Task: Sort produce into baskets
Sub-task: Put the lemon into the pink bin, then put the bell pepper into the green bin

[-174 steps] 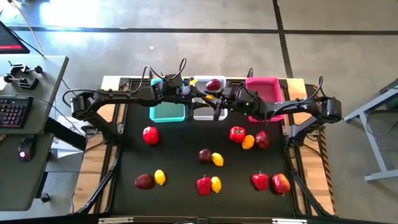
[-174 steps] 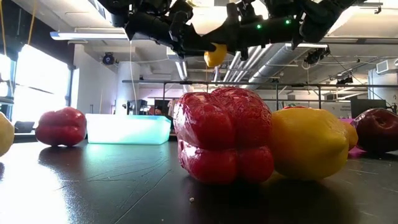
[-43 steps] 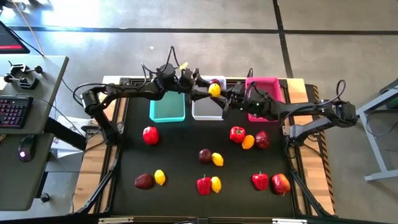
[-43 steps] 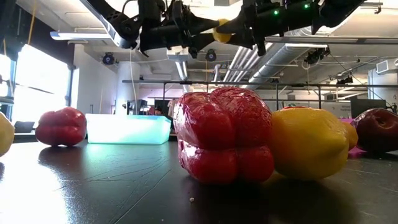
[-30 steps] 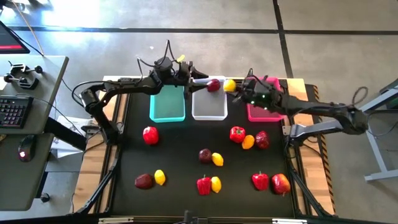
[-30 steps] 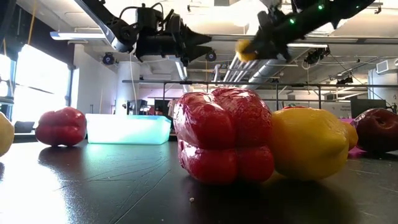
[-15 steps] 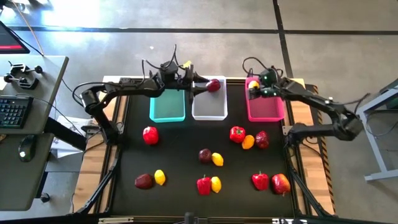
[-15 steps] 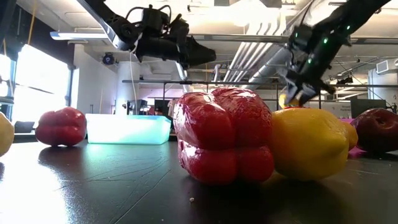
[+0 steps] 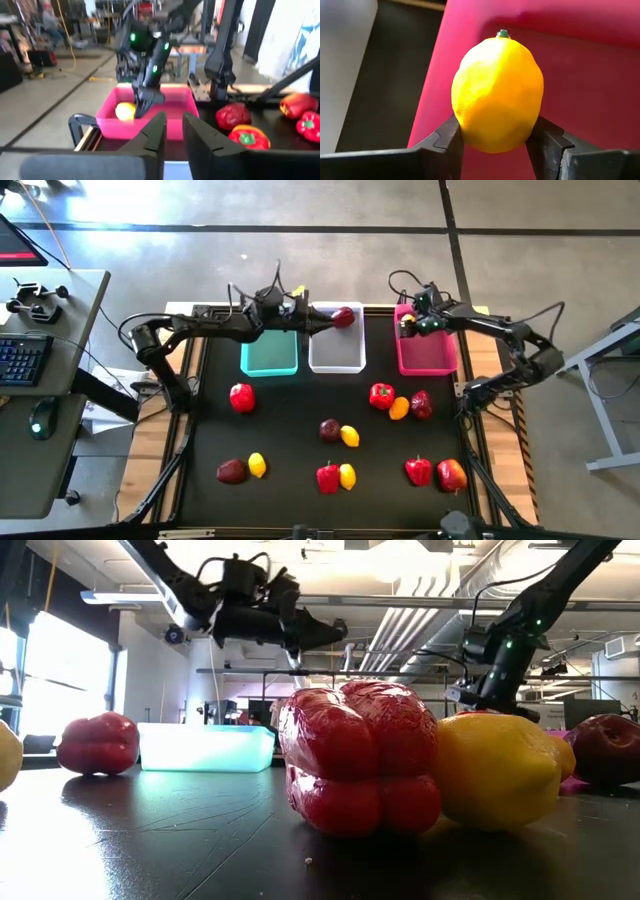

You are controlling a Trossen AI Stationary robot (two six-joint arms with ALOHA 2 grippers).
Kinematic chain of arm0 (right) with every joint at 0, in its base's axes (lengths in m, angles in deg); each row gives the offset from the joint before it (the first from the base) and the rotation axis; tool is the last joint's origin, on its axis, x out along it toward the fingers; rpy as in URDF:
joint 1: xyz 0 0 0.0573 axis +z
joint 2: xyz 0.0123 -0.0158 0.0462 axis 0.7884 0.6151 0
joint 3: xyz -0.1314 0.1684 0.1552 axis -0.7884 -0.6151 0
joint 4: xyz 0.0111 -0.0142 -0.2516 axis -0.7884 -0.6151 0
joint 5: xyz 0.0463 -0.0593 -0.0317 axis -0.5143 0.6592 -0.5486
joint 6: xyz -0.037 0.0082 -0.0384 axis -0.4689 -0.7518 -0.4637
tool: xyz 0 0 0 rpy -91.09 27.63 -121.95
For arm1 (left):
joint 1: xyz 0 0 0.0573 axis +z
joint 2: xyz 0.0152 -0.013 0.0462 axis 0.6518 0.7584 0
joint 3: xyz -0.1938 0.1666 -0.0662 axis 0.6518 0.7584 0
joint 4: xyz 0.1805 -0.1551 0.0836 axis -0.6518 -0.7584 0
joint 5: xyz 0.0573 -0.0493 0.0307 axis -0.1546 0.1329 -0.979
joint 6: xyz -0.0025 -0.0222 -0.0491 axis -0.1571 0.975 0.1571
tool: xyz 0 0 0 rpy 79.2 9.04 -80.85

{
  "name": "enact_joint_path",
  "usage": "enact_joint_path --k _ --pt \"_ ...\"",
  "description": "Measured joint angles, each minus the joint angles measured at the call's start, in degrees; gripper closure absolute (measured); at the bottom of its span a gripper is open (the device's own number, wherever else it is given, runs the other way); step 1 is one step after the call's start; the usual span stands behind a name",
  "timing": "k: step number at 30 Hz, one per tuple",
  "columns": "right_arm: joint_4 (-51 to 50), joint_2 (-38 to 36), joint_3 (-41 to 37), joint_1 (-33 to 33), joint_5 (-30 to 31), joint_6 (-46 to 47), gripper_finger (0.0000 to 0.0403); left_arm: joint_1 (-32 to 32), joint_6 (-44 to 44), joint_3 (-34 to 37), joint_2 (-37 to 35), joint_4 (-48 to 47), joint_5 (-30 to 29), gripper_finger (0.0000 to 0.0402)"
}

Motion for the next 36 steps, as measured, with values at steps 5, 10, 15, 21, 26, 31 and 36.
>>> enact_joint_path --k 5,10,15,21,26,31,36 --pt "1.8 1.9 0.0 0.0 -0.1 0.0 0.0248 0.1 3.3 5.4 0.0 9.4 -0.4 0.0394" --pt "3.6 2.2 0.0 -0.5 -0.1 0.0 0.0227 0.1 3.9 7.3 0.0 10.3 -0.5 0.0398" --pt "4.2 2.2 0.0 -1.2 1.6 0.0 0.0209 0.1 3.9 7.7 0.0 10.4 -0.4 0.0397" --pt "5.2 2.2 0.0 -1.4 2.7 0.0 0.0185 0.1 3.8 7.7 0.0 10.4 -0.4 0.0397" --pt "6.0 2.2 0.0 -1.4 2.7 0.0 0.0152 0.1 4.0 7.7 0.0 10.1 -0.4 0.0397" --pt "5.4 2.2 1.3 -1.3 3.5 -2.7 0.0132 0.1 4.1 7.7 0.0 10.1 -0.4 0.0397" --pt "1.3 0.9 4.8 -0.6 4.1 -4.2 0.0150 0.1 4.1 7.7 0.0 10.0 -0.4 0.0397"
